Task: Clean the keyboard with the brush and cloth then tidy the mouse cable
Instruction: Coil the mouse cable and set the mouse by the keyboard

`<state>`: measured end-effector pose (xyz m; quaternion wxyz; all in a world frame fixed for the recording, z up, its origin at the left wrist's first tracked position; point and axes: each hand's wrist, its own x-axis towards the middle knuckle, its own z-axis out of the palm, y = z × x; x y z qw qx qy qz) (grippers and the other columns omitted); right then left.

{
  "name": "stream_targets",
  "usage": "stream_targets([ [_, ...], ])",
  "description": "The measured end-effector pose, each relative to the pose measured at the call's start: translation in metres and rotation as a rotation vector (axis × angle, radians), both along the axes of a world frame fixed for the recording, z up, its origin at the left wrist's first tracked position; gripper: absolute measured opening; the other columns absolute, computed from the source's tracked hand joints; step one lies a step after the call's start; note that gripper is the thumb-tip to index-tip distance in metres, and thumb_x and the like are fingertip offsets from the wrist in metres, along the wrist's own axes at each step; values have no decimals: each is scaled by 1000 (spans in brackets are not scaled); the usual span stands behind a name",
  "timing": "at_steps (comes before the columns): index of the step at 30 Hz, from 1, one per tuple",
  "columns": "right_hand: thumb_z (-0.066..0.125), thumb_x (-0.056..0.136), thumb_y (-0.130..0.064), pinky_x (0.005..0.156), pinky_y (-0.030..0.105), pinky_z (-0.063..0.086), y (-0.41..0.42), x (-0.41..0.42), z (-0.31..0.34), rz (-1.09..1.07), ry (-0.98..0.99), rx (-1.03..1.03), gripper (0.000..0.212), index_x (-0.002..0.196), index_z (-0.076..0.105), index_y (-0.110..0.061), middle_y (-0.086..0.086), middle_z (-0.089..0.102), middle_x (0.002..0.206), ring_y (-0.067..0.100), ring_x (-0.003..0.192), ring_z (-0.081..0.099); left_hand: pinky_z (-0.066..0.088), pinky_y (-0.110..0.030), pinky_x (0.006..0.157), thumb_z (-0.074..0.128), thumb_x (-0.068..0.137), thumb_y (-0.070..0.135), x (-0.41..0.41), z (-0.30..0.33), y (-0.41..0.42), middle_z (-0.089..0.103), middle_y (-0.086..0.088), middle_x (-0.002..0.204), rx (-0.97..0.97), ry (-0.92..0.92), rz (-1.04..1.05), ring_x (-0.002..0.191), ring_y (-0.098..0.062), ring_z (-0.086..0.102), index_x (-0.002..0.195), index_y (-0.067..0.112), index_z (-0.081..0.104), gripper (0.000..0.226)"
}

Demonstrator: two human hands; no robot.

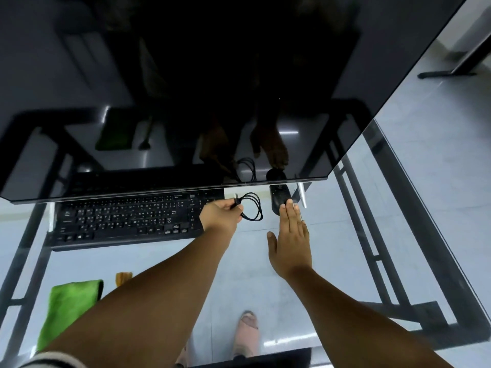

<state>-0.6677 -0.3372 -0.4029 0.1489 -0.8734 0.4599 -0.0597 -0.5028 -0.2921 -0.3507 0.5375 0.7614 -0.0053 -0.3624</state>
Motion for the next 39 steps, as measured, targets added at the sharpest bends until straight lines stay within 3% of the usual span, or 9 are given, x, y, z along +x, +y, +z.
stream_targets([
  [10, 33, 99, -35, 122, 35, 6, -1, -1, -4, -3, 18, 24, 68, 155, 3, -12, 1, -10, 163, 17, 149, -12, 57, -31, 82, 75, 81, 18, -5, -14, -18, 74, 3, 88, 163, -199, -49, 81, -16, 71, 96, 17, 75, 15],
  [14, 33, 99, -36, 122, 36, 6, -1, -1, -4, -1, 23, 26, 68, 155, 2, -13, 1, -9, 163, 18, 150, -10, 50, -22, 74, 74, 82, 21, -5, -13, -21, 74, 0, 92, 264, -292, -107, 85, -17, 68, 100, 15, 75, 19],
  [25, 35, 100, -37, 122, 37, 8, -1, -2, -5, -7, -5, 43, 69, 156, 3, -13, 1, -7, 163, 17, 150, -9, 39, -22, 59, 75, 80, 36, 0, -6, -21, 73, -2, 92, 428, -362, -196, 73, -16, 60, 101, 21, 73, 25],
  [32, 36, 99, -37, 122, 37, 10, -2, -2, -5, -12, -21, 46, 69, 156, 4, -13, 2, -4, 164, 18, 150, -7, 41, -23, 69, 71, 85, 35, -2, -4, -19, 70, -3, 113, 429, -421, -245, 99, -21, 65, 119, 21, 67, 38],
  [39, 39, 99, -34, 122, 36, 12, -2, -2, -4, -31, -64, 51, 69, 156, 6, -13, 1, -2, 164, 16, 149, -9, 43, -20, 79, 67, 88, 29, -2, -4, -14, 68, 0, 120, 348, -452, -226, 105, -19, 65, 121, 20, 66, 35],
])
